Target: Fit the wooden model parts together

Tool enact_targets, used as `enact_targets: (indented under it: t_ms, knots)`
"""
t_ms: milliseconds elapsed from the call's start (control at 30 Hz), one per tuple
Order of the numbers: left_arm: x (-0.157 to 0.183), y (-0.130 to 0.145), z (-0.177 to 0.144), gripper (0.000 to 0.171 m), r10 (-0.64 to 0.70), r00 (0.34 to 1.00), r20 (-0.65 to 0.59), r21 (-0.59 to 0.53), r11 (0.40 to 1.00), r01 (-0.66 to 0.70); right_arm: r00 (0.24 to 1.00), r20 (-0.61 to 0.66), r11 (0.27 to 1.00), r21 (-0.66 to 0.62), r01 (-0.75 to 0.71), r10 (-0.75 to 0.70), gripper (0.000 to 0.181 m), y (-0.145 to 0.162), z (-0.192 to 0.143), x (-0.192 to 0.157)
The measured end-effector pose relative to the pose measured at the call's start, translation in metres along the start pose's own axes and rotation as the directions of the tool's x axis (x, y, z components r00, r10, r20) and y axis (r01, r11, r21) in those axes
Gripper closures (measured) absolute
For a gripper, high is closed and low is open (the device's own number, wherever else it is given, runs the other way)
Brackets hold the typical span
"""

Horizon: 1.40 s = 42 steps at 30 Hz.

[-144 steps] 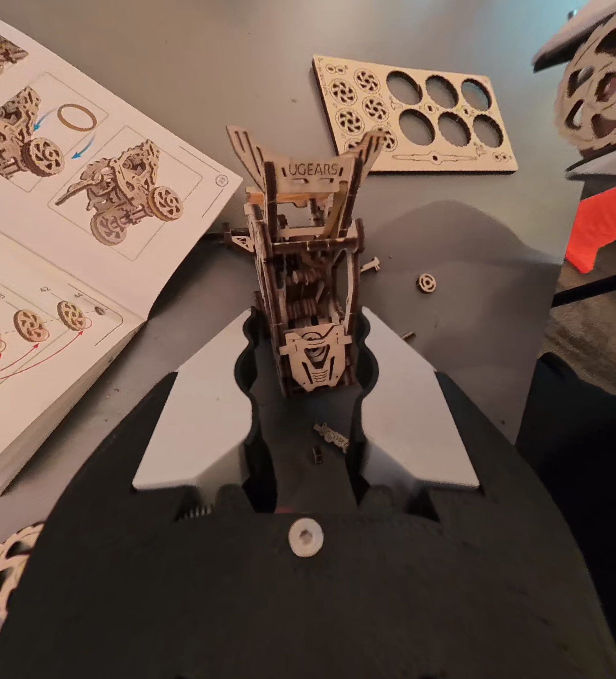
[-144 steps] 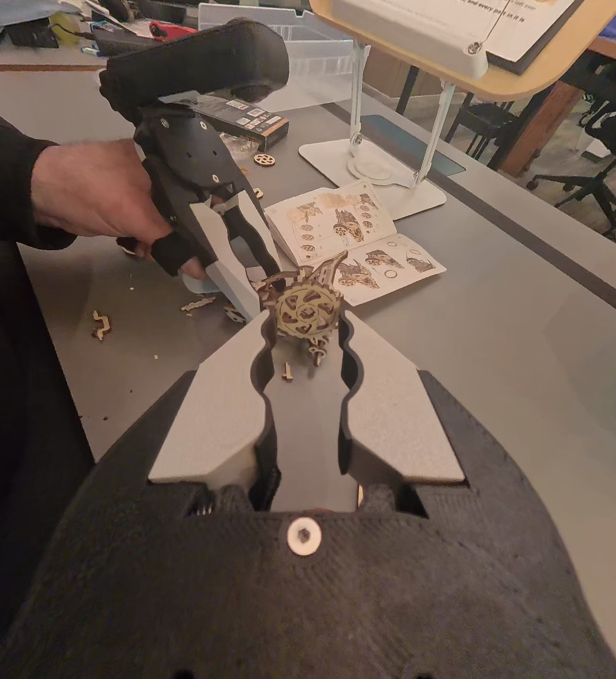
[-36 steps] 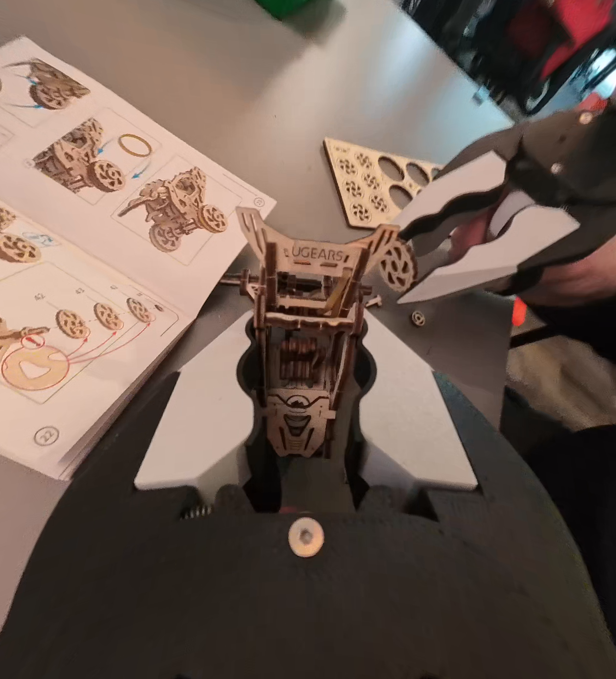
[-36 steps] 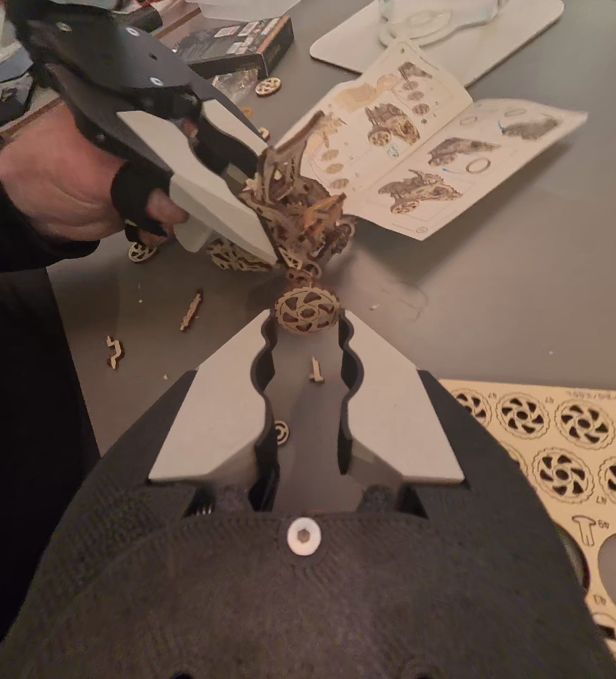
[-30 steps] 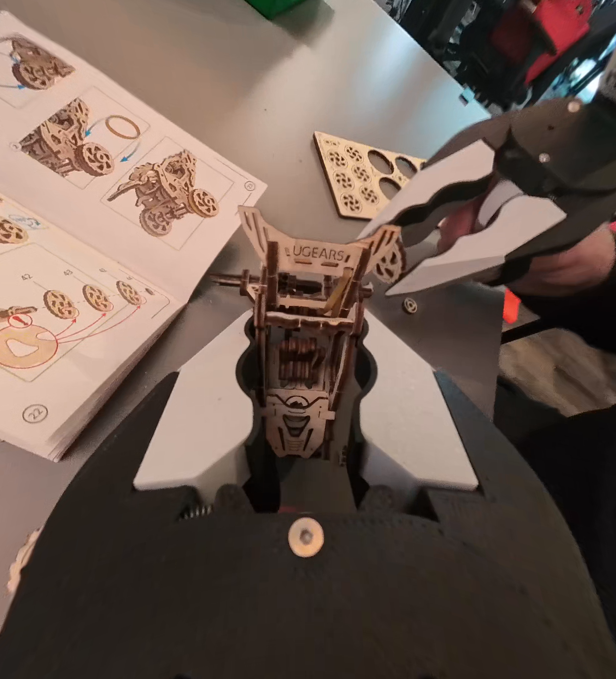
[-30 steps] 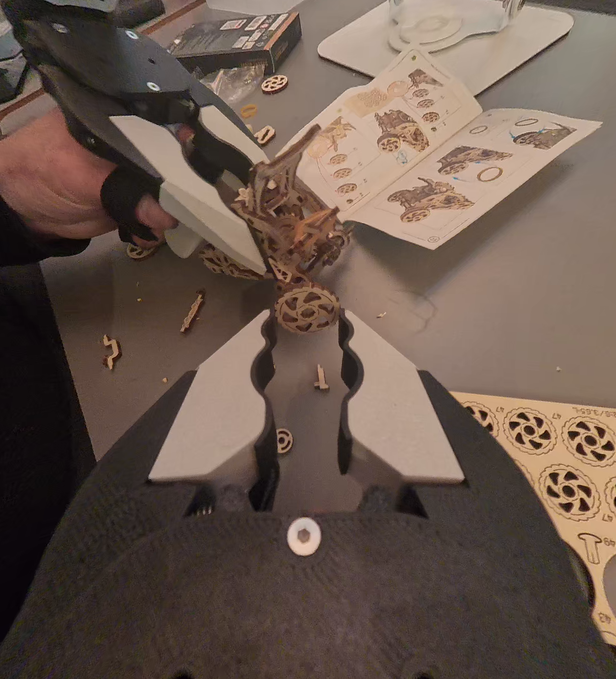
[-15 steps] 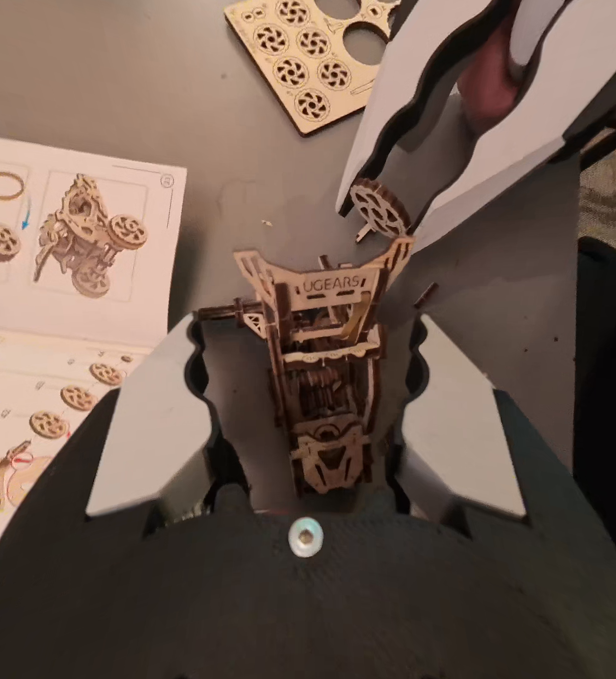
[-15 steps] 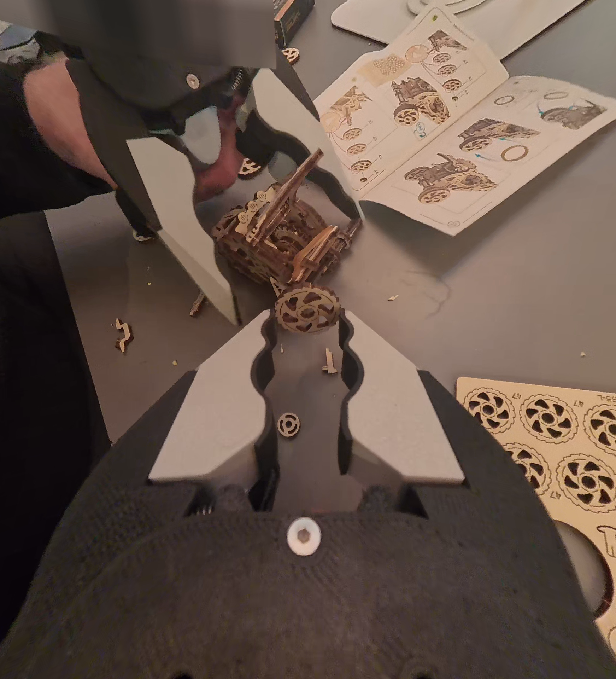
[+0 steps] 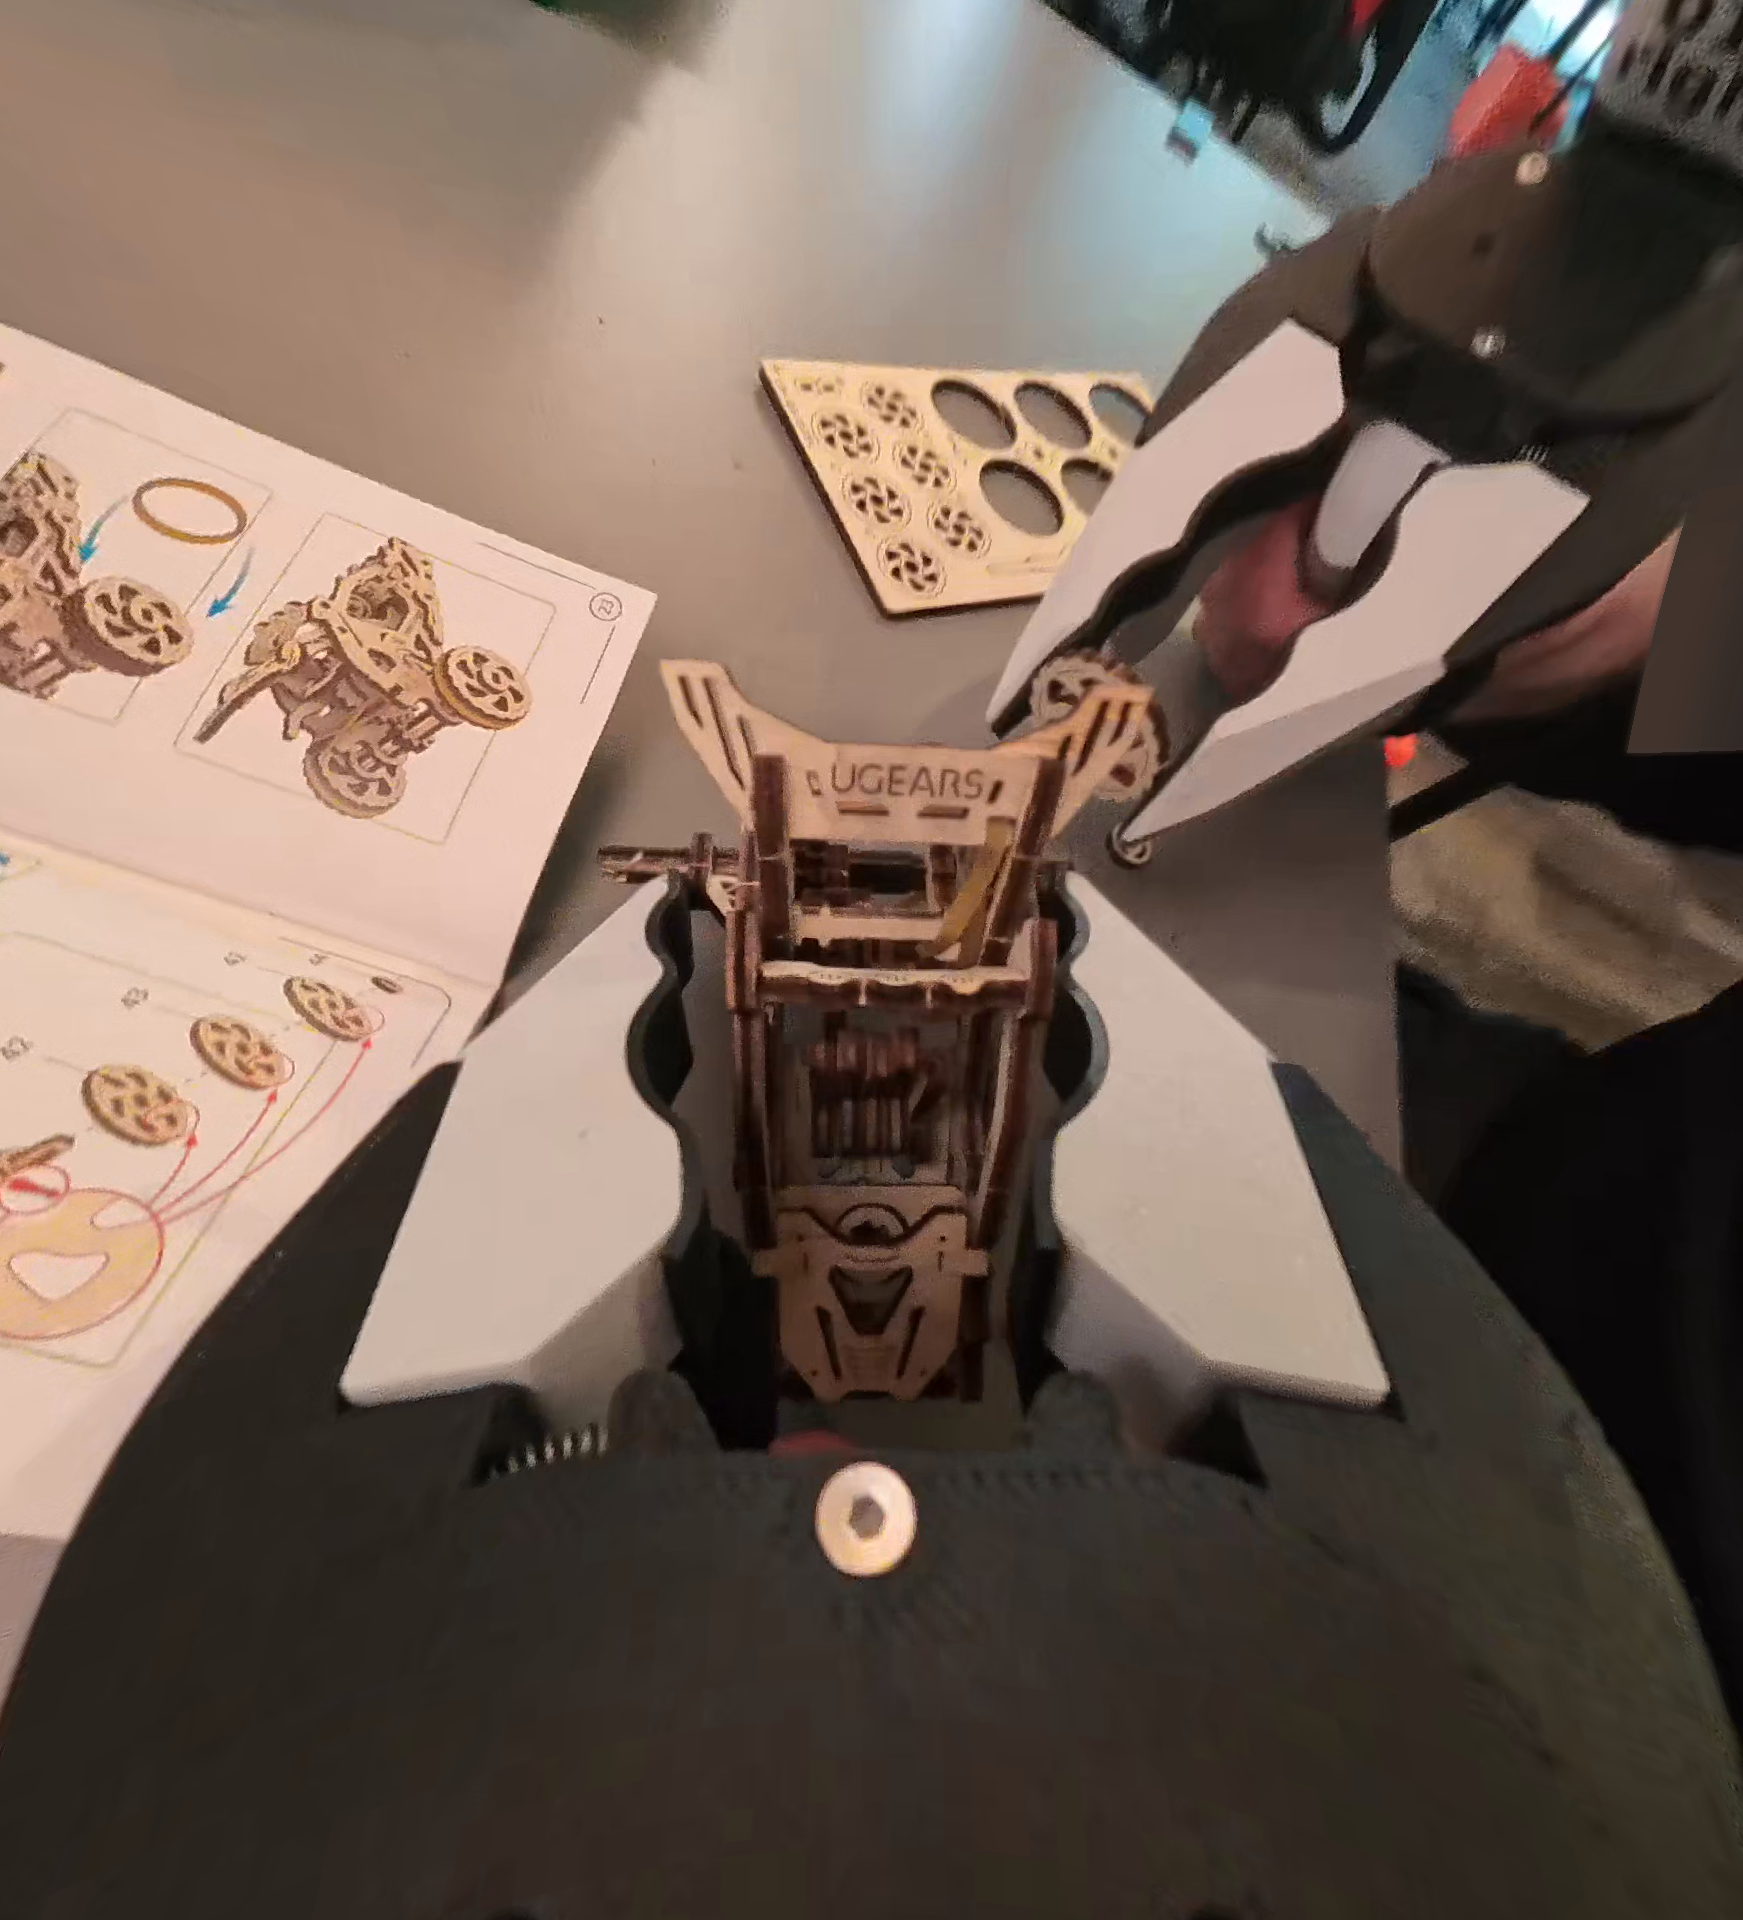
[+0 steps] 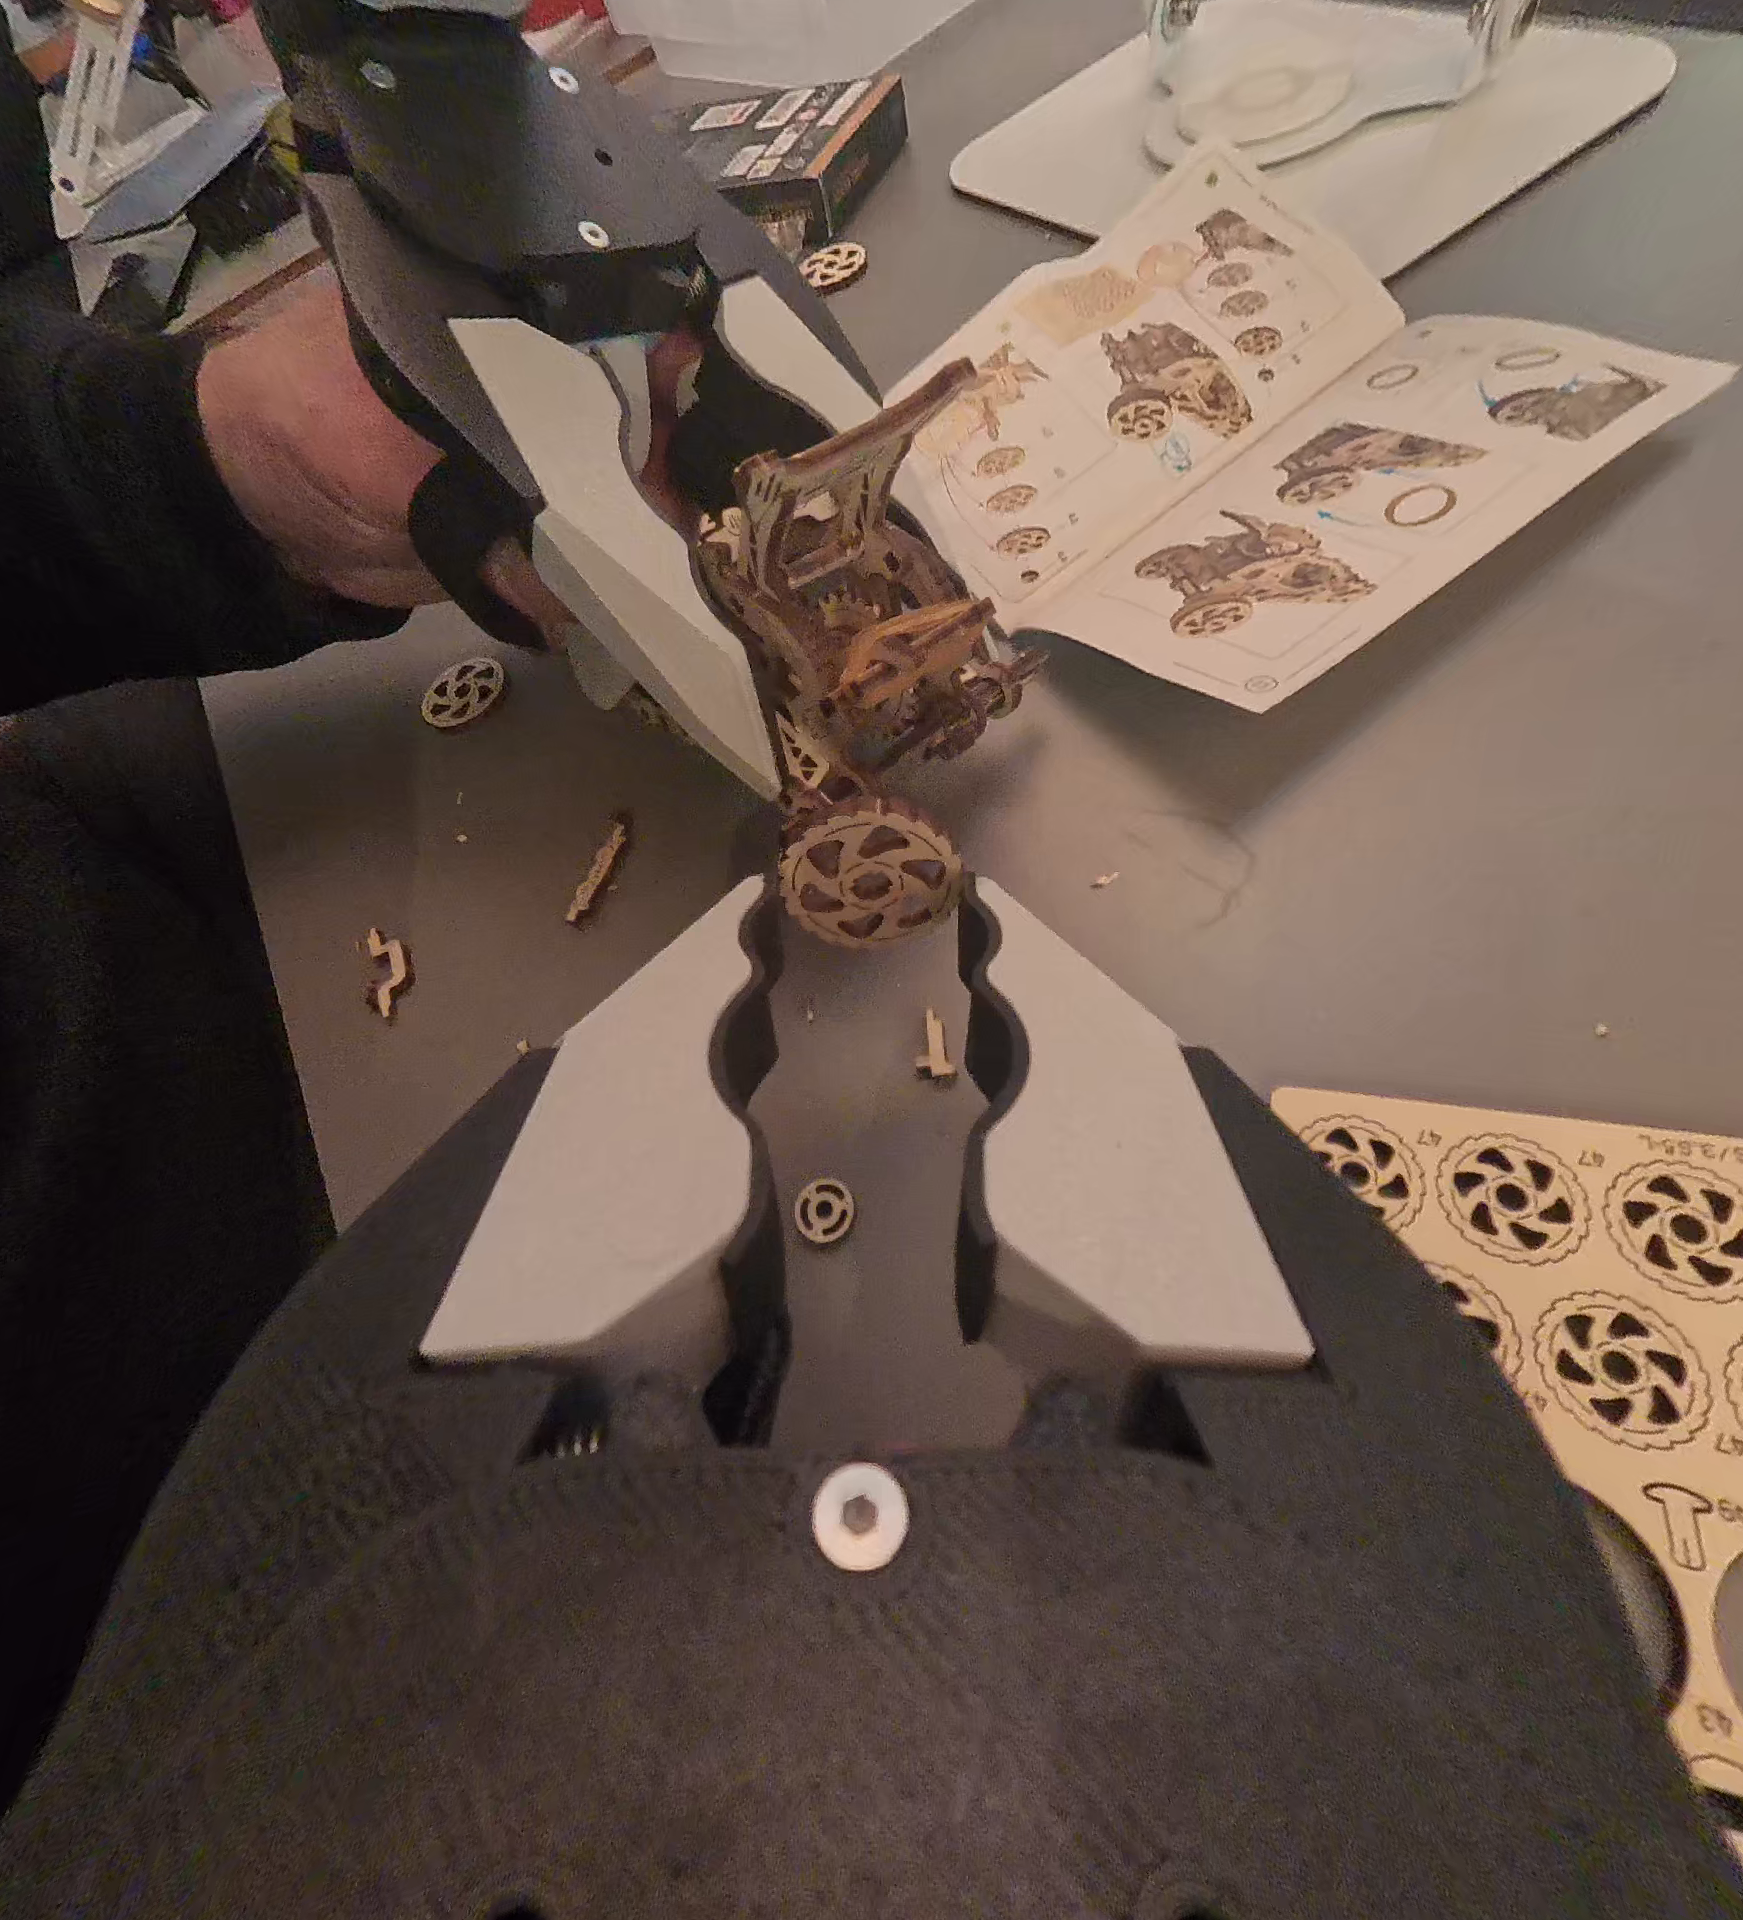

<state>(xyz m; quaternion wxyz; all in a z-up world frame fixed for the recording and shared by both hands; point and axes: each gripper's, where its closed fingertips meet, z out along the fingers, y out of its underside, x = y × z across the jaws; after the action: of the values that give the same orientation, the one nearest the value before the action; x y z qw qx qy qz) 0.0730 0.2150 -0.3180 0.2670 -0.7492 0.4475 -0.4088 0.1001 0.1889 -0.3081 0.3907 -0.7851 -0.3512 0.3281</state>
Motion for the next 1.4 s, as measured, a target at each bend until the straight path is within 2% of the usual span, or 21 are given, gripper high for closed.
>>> enact_targets:
  t_ms: [233,367,500,567,633,733,800,833,933,1167,1233,1400]
  knots:
    - [-0.002,0.004,-0.003,0.106,-0.070,0.997,0.028,0.039,0.997,0.069,0.998,-0.011,0.998,-0.018,0.056,-0.056,0.150,-0.004,0.003,-0.007]
    - [0.004,-0.006,-0.006,0.106,-0.170,0.985,-0.028,0.139,0.975,0.172,0.994,-0.014,0.993,-0.035,0.109,-0.109,0.150,-0.004,0.009,-0.017]
    - [0.012,-0.009,-0.009,0.106,-0.310,0.943,-0.122,0.158,0.932,0.327,0.994,-0.009,0.994,-0.031,0.104,-0.105,0.150,-0.004,0.006,-0.018]
    - [0.019,-0.013,-0.013,0.106,-0.412,0.883,-0.225,0.156,0.879,0.450,0.996,-0.003,0.996,-0.013,0.086,-0.086,0.151,-0.007,0.001,-0.016]
    - [0.029,-0.018,-0.019,0.107,-0.503,0.783,-0.365,0.124,0.807,0.577,0.998,0.002,0.998,-0.005,0.070,-0.070,0.151,-0.008,-0.002,-0.014]
    - [0.021,-0.003,-0.016,0.107,-0.625,0.672,-0.397,0.048,0.717,0.695,0.998,0.012,0.999,0.000,0.054,-0.054,0.150,-0.006,-0.002,-0.013]
    - [0.014,-0.003,-0.017,0.106,-0.692,0.557,-0.460,0.033,0.614,0.789,0.999,0.014,0.999,-0.008,0.049,-0.049,0.150,-0.004,0.000,-0.012]
    - [0.011,-0.004,-0.018,0.106,-0.698,0.540,-0.470,0.038,0.595,0.803,0.999,0.015,0.999,-0.010,0.049,-0.049,0.150,-0.003,0.001,-0.011]
    - [0.010,-0.005,-0.016,0.106,-0.692,0.560,-0.456,0.041,0.612,0.790,0.999,0.026,0.999,-0.004,0.046,-0.046,0.150,-0.006,0.004,-0.012]
    - [0.002,-0.008,-0.018,0.106,-0.714,0.501,-0.489,0.036,0.558,0.829,0.998,0.020,0.998,-0.006,0.059,-0.059,0.150,-0.021,0.007,-0.007]
    - [-0.005,-0.011,-0.020,0.106,-0.724,0.473,-0.501,0.052,0.520,0.852,0.999,0.031,0.999,-0.013,0.040,-0.039,0.150,-0.020,0.009,-0.004]
    - [-0.010,-0.013,-0.020,0.106,-0.729,0.473,-0.494,0.067,0.511,0.857,0.998,0.023,0.998,0.008,0.063,-0.063,0.150,-0.030,0.009,-0.004]
